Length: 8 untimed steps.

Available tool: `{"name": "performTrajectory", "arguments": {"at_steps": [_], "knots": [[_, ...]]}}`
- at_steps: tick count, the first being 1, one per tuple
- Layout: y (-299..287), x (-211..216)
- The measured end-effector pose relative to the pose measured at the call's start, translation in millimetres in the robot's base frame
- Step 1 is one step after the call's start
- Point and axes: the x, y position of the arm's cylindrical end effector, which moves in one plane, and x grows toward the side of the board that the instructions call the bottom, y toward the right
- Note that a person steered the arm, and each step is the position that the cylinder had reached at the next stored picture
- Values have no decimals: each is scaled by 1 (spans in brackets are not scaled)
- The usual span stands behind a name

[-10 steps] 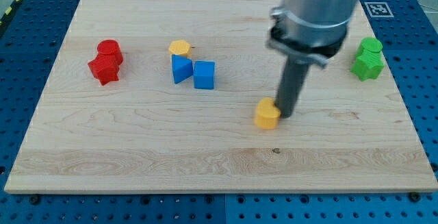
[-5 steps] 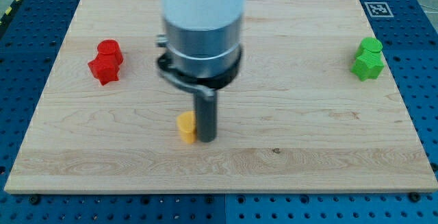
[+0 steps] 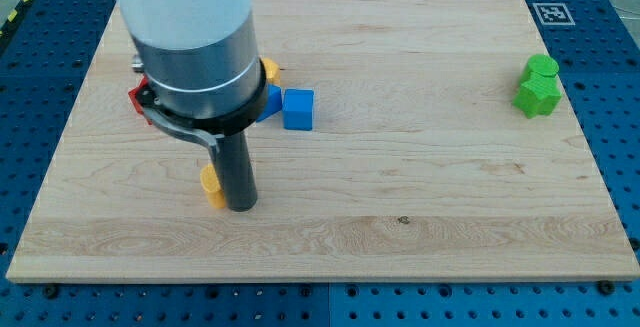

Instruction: Move the heart vertically below the red star

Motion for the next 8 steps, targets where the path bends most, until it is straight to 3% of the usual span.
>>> {"name": "performTrajectory", "arguments": {"at_steps": [2,3,6,7,8], "knots": [[47,-26],[35,-40],[-78,12],[-75,1],[-14,-24]]}}
